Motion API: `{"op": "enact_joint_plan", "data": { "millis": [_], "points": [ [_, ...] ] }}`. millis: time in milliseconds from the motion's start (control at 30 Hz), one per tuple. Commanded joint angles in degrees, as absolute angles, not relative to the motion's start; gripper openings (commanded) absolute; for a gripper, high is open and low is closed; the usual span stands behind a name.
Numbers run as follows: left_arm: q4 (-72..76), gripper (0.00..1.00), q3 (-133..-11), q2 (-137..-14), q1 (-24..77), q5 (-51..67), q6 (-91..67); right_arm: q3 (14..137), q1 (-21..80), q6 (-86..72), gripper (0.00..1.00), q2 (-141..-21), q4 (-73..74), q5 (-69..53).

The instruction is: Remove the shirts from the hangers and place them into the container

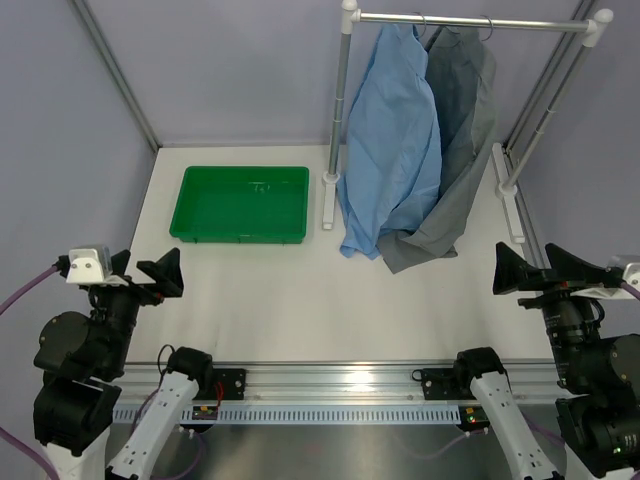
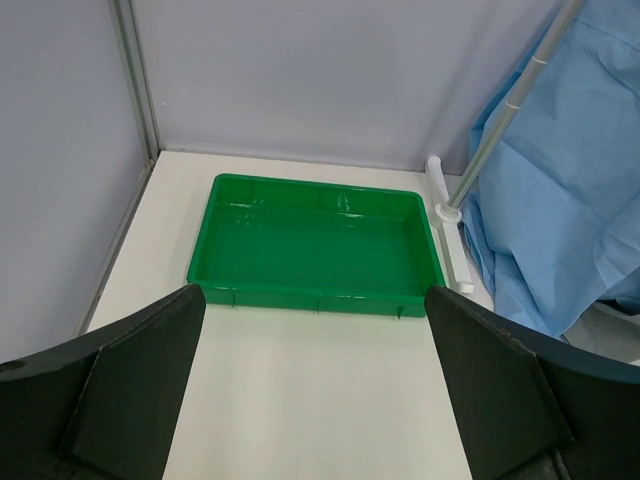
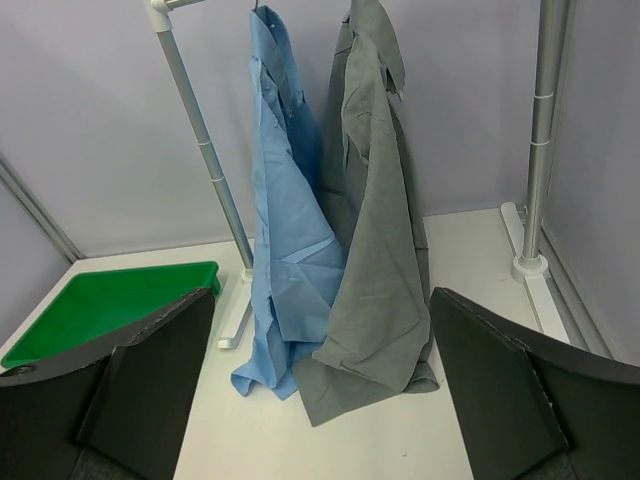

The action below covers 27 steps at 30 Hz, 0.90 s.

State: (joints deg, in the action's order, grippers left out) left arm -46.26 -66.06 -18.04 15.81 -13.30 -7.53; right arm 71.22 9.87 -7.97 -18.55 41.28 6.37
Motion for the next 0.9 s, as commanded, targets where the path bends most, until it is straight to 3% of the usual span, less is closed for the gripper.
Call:
{"op": "enact_joint_plan", "data": {
  "millis": [0, 333, 867],
  "points": [
    [-43.07, 0.99, -64.69, -18.1, 16.08, -10.37, -7.21, 72.95, 10.37, -7.91, 0.99, -21.7, 41.22, 3.96],
    [-39.91, 0.99, -61.53, -20.39, 16.08, -8.09, -7.64, 84.71, 10.37, -7.56, 0.99, -34.53, 43.86, 1.76],
    [-22.68, 0.99, -41.32, -23.64, 16.08, -5.45, -10.81, 118.09, 11.51, -8.44, 0.99, -77.06, 48.86, 0.79]
  ]
}}
